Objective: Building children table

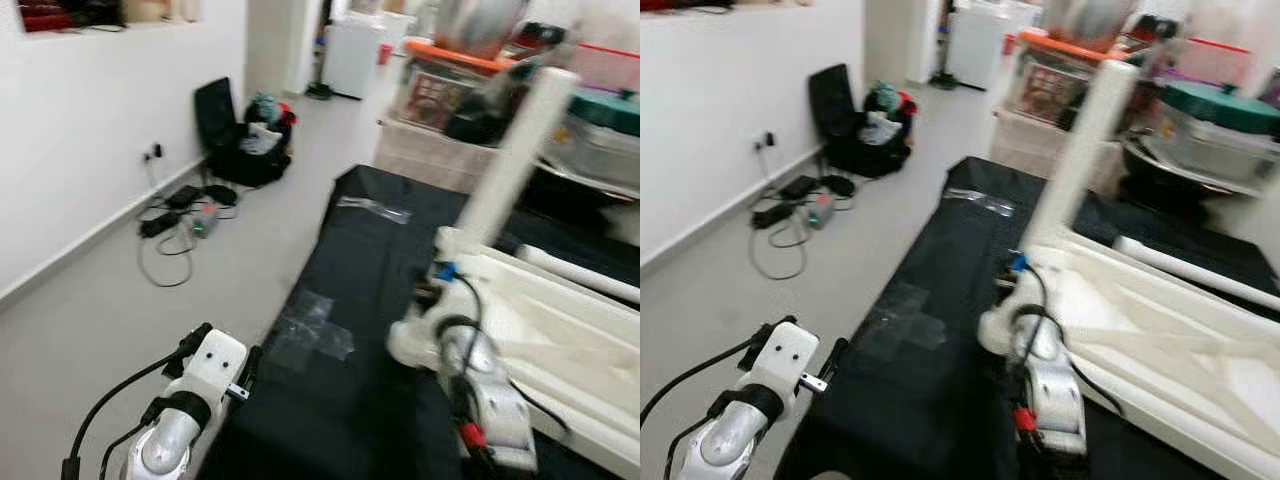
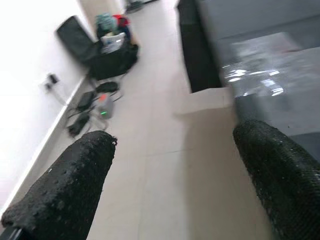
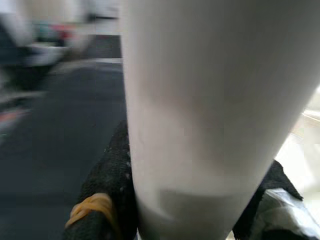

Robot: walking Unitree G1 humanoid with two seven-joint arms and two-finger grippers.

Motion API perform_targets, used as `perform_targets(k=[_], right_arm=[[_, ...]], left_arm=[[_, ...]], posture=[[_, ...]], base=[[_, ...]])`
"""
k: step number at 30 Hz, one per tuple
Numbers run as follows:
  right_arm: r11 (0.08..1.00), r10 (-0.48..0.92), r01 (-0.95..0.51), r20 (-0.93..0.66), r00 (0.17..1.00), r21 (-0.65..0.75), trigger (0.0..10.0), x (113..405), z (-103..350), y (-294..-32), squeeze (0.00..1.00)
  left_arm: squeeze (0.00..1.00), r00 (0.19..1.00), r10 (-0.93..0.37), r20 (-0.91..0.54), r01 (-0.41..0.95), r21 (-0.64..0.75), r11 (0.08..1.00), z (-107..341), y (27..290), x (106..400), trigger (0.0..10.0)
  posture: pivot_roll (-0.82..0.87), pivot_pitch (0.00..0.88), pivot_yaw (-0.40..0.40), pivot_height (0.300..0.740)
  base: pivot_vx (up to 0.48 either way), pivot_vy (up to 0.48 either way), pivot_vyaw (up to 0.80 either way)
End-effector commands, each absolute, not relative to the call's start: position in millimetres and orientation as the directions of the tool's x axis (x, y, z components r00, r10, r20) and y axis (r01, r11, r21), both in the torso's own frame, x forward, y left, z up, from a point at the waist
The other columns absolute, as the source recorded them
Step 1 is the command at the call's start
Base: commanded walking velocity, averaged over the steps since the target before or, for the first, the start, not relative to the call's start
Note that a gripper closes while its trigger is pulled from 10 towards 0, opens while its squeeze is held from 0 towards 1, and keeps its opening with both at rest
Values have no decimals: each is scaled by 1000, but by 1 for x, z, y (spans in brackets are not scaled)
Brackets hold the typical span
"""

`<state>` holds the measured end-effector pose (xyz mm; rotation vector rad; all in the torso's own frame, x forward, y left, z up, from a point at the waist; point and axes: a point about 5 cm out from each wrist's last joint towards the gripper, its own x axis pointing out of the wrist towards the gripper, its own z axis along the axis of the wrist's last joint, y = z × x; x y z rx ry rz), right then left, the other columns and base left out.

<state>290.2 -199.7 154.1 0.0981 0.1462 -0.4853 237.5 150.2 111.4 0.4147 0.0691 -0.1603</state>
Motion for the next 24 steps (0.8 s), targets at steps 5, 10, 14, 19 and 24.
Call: perform_targets(k=[5, 10, 14, 19, 24], right_arm=[[680, -727, 731, -192, 659, -65, 0, 258, 154, -229, 0], [695, -711, 717, -189, 677, -47, 0, 263, 158, -221, 0], [694, -710, 719, -202, 674, -42, 0, 265, 160, -218, 0], [738, -660, 675, -188, 727, 19, 10000, 273, 168, -208, 208], [780, -608, 621, -143, 781, 72, 10000, 278, 175, -206, 1000]], left_arm=[[0, 980, -163, -111, 194, 391, 900, 110, 146, 237, 10000], [0, 980, -162, -112, 194, 391, 900, 110, 146, 237, 10000], [0, 981, -160, -111, 191, 393, 900, 109, 146, 237, 10000], [0, 981, -157, -111, 188, 394, 899, 109, 147, 238, 10000], [0, 981, -158, -112, 190, 392, 900, 108, 146, 238, 10000]], posture=[[108, 0, -176, 740], [113, 0, -179, 740], [122, 0, -185, 740], [120, 0, -181, 740], [122, 0, -184, 740]], base=[[0, 0, 0], [0, 0, 0], [0, 0, 0], [0, 0, 0], [0, 0, 0]])
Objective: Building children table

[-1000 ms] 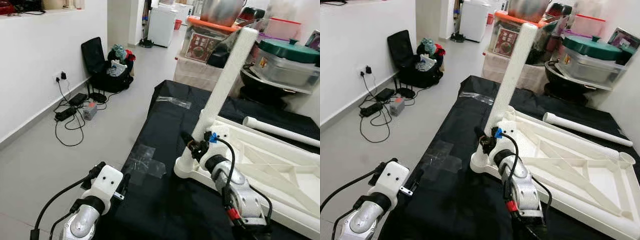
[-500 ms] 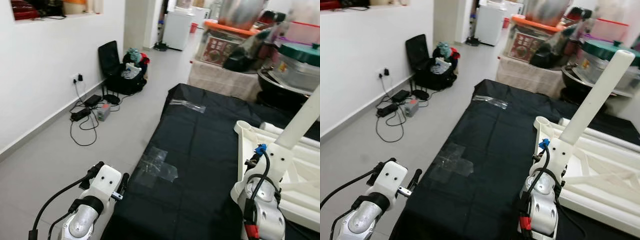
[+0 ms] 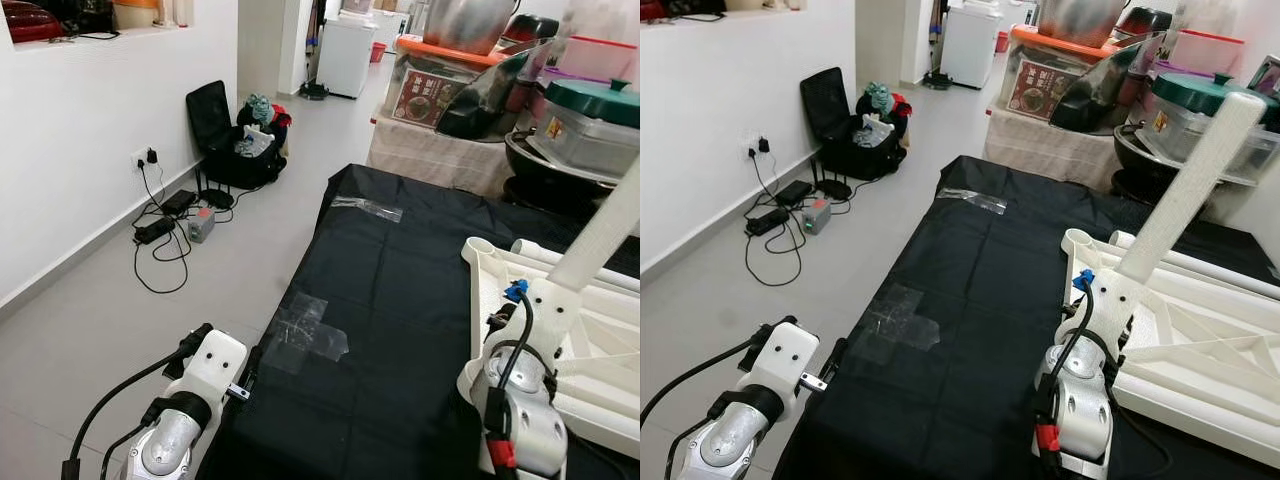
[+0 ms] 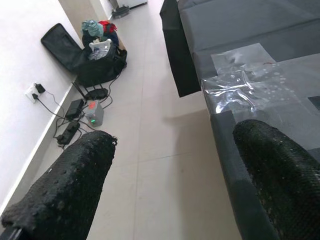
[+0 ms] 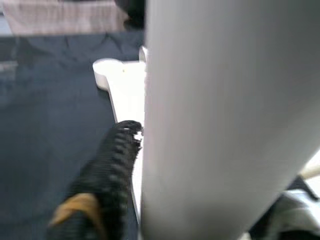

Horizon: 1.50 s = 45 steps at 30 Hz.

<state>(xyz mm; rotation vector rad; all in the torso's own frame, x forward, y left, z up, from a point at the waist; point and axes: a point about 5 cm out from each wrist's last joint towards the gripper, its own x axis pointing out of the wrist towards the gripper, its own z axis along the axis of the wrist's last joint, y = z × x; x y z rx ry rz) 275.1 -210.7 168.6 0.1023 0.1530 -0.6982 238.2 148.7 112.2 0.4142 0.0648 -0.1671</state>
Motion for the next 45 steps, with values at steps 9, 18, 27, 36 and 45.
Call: perform_targets(k=[9, 18, 27, 36, 45], right_arm=[[978, 85, -101, 98, 992, 181, 10000, 297, 203, -156, 0], [939, 335, -339, 78, 939, 53, 10000, 306, 194, -147, 0], [928, 369, -369, -5, 929, 51, 10000, 322, 172, -134, 0], [941, 333, -331, -28, 942, 76, 2471, 335, 164, -139, 0], [963, 250, -250, 18, 968, 95, 0, 334, 164, -151, 0]], left_arm=[[0, 981, -160, -110, 191, 392, 900, 108, 145, 238, 10000], [0, 982, -155, -105, 184, 397, 899, 110, 147, 239, 10000], [0, 982, -158, -103, 186, 397, 899, 111, 145, 238, 10000], [0, 983, -156, -95, 181, 394, 901, 113, 143, 238, 10000], [0, 983, -159, -95, 184, 389, 903, 114, 141, 237, 10000]], posture=[[125, 0, -183, 740], [145, 0, -199, 740], [153, 0, -205, 740], [153, 0, -213, 740], [136, 0, -209, 740]], base=[[0, 0, 0], [0, 0, 0], [0, 0, 0], [0, 0, 0], [0, 0, 0]])
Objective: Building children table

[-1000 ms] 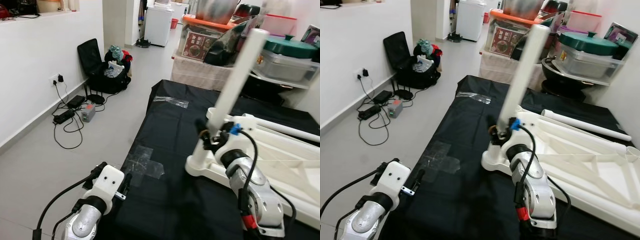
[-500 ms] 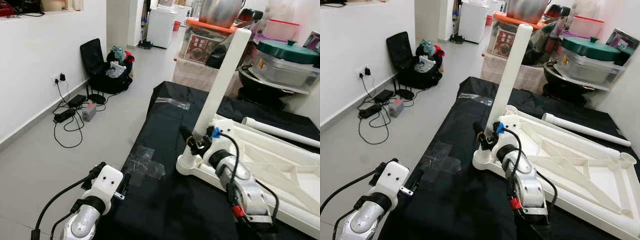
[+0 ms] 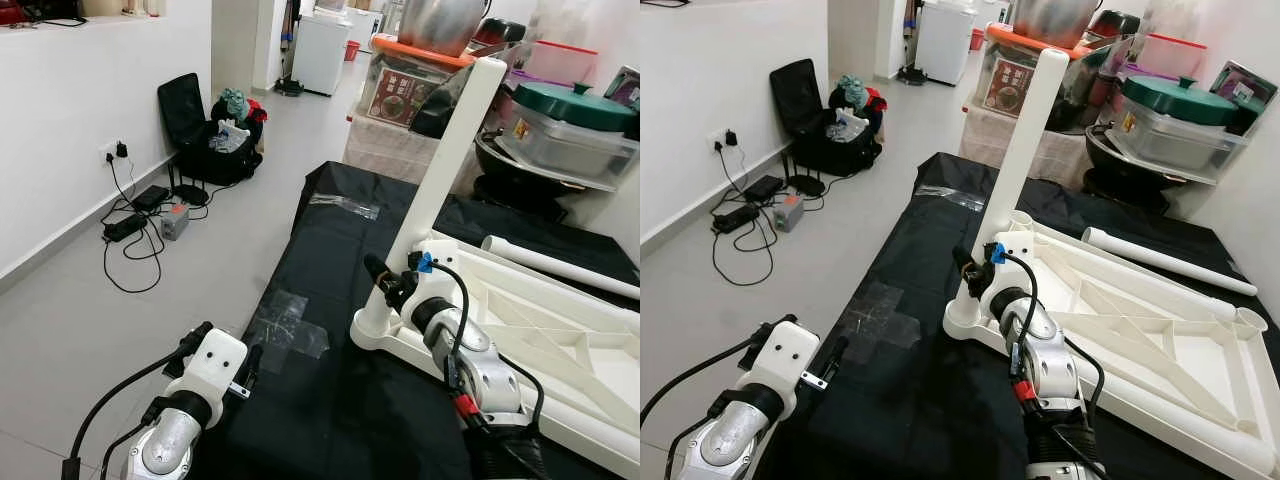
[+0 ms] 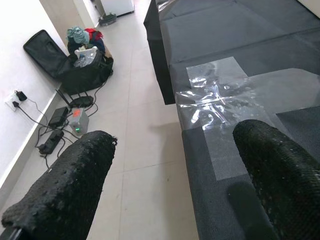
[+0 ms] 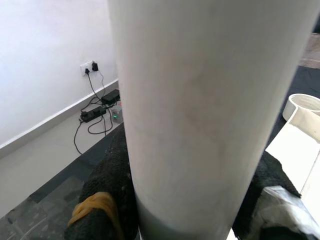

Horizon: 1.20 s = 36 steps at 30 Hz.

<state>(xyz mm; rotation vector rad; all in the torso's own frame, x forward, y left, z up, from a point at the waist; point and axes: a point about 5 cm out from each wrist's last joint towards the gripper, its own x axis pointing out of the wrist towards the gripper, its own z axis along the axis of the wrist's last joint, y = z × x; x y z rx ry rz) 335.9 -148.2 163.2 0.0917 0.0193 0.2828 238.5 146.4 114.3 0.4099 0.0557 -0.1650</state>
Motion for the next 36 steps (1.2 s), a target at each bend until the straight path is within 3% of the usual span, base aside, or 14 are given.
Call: perform_targets(k=[1, 3, 10, 11, 13, 15, 16, 17, 23, 35, 36], right_arm=[[963, 250, -250, 18, 968, 95, 0, 334, 164, -151, 0], [982, 168, -170, 27, 985, 81, 0, 331, 164, -157, 0], [994, 88, -87, 0, 996, 69, 0, 330, 162, -162, 0], [978, -197, 203, -85, 977, 58, 0, 327, 158, -185, 0], [978, -197, 203, -85, 977, 58, 0, 327, 158, -185, 0], [822, -557, 569, -190, 808, 8, 0, 305, 152, -213, 0], [822, -557, 569, -190, 808, 8, 0, 305, 152, -213, 0], [759, -637, 651, -213, 741, -4, 0, 293, 152, -219, 0], [716, -686, 698, -200, 700, -16, 0, 267, 160, -215, 0], [654, -739, 756, -239, 630, -32, 0, 260, 164, -217, 0], [655, -735, 755, -264, 625, -35, 2588, 260, 163, -215, 0]], left_arm=[[0, 983, -159, -95, 184, 389, 903, 114, 141, 237, 10000], [0, 982, -161, -96, 186, 388, 903, 114, 141, 236, 10000], [0, 982, -162, -97, 188, 387, 903, 114, 141, 236, 10000], [0, 982, -162, -98, 188, 388, 902, 114, 142, 236, 10000], [0, 982, -162, -98, 188, 388, 902, 114, 142, 236, 10000], [0, 982, -161, -100, 188, 388, 902, 114, 142, 236, 10000], [0, 982, -161, -100, 188, 388, 902, 114, 142, 236, 10000], [0, 982, -161, -101, 188, 389, 902, 114, 143, 237, 10000], [0, 980, -165, -107, 194, 387, 901, 113, 144, 237, 10000], [0, 981, -164, -108, 193, 389, 901, 112, 145, 237, 10000], [0, 981, -164, -109, 193, 390, 900, 112, 145, 237, 10000]], posture=[[136, 0, -209, 740], [133, 0, -206, 740], [133, 0, -206, 740], [129, 0, -203, 740], [129, 0, -203, 740], [125, 0, -198, 740], [125, 0, -198, 740], [125, 0, -198, 740], [104, 0, -185, 740], [107, 0, -181, 740], [107, 0, -179, 740]], base=[[0, 0, 0], [0, 0, 0], [0, 0, 0], [0, 0, 0], [0, 0, 0], [0, 0, 0], [0, 0, 0], [0, 0, 0], [0, 0, 0], [0, 0, 0], [0, 0, 0]])
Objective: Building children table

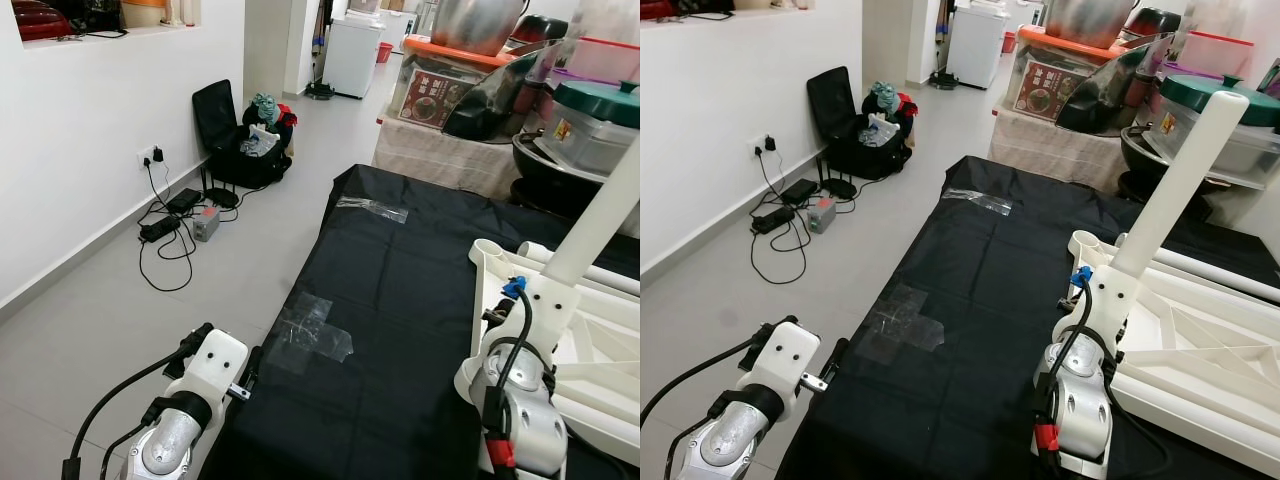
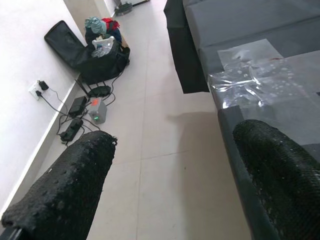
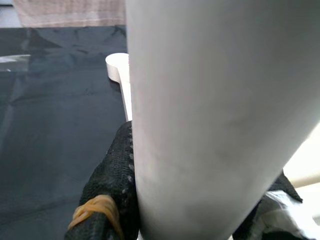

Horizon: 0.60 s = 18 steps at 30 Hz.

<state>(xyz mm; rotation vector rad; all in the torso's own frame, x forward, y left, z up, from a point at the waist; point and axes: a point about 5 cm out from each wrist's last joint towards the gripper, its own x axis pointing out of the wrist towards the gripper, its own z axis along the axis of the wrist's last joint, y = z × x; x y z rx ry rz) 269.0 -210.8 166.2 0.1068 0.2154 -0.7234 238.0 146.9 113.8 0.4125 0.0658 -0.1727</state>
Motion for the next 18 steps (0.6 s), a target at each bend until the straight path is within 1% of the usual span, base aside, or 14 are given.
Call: perform_targets(k=[1, 2, 3, 4, 5, 9, 10, 11, 13, 14, 15, 17, 18], right_arm=[[655, -735, 755, -264, 625, -35, 2588, 260, 163, -215, 0], [655, -735, 755, -264, 625, -35, 2588, 260, 163, -215, 0], [677, -714, 735, -266, 648, -24, 10000, 263, 164, -213, 0], [677, -714, 735, -266, 648, -24, 10000, 263, 164, -213, 0], [691, -705, 722, -237, 669, -19, 10000, 264, 167, -213, 1000], [691, -705, 722, -237, 669, -19, 10000, 264, 167, -213, 1000], [707, -693, 707, -219, 687, -19, 10000, 266, 170, -213, 1000], [739, -662, 674, -192, 725, -5, 10000, 270, 175, -213, 0], [739, -662, 674, -192, 725, -5, 10000, 270, 175, -213, 0], [777, -619, 629, -159, 769, 18, 10000, 276, 180, -212, 0], [850, -515, 523, -111, 850, 63, 10000, 287, 186, -208, 0], [850, -515, 523, -111, 850, 63, 10000, 287, 186, -208, 0], [925, -360, 364, -60, 931, 106, 10000, 298, 191, -200, 0]], left_arm=[[0, 981, -164, -109, 193, 390, 900, 112, 145, 237, 10000], [0, 981, -164, -109, 193, 390, 900, 112, 145, 237, 10000], [0, 980, -164, -109, 194, 390, 900, 111, 145, 237, 10000], [0, 980, -164, -109, 194, 390, 900, 111, 145, 237, 10000], [0, 980, -164, -110, 194, 390, 900, 111, 144, 237, 10000], [0, 980, -164, -110, 194, 390, 900, 111, 144, 237, 10000], [0, 980, -164, -110, 195, 390, 900, 111, 144, 237, 10000], [0, 980, -164, -111, 195, 390, 900, 111, 145, 237, 10000], [0, 980, -164, -111, 195, 390, 900, 111, 145, 237, 10000], [0, 980, -164, -112, 195, 389, 900, 110, 145, 237, 10000], [0, 980, -164, -112, 195, 389, 900, 110, 145, 237, 10000], [0, 980, -164, -112, 195, 389, 900, 110, 145, 237, 10000], [0, 980, -164, -112, 195, 389, 900, 110, 144, 237, 10000]], posture=[[107, 0, -179, 740], [107, 0, -179, 740], [109, 0, -180, 740], [109, 0, -180, 740], [109, 0, -179, 740], [109, 0, -179, 740], [110, 0, -180, 740], [111, 0, -180, 740], [111, 0, -180, 740], [112, 0, -180, 740], [113, 0, -180, 740], [113, 0, -180, 740], [116, 0, -183, 740]], base=[[0, 0, 0], [0, 0, 0], [0, 0, 0], [0, 0, 0], [0, 0, 0], [0, 0, 0], [0, 0, 0], [0, 0, 0], [0, 0, 0], [0, 0, 0], [0, 0, 0], [0, 0, 0], [0, 0, 0]])
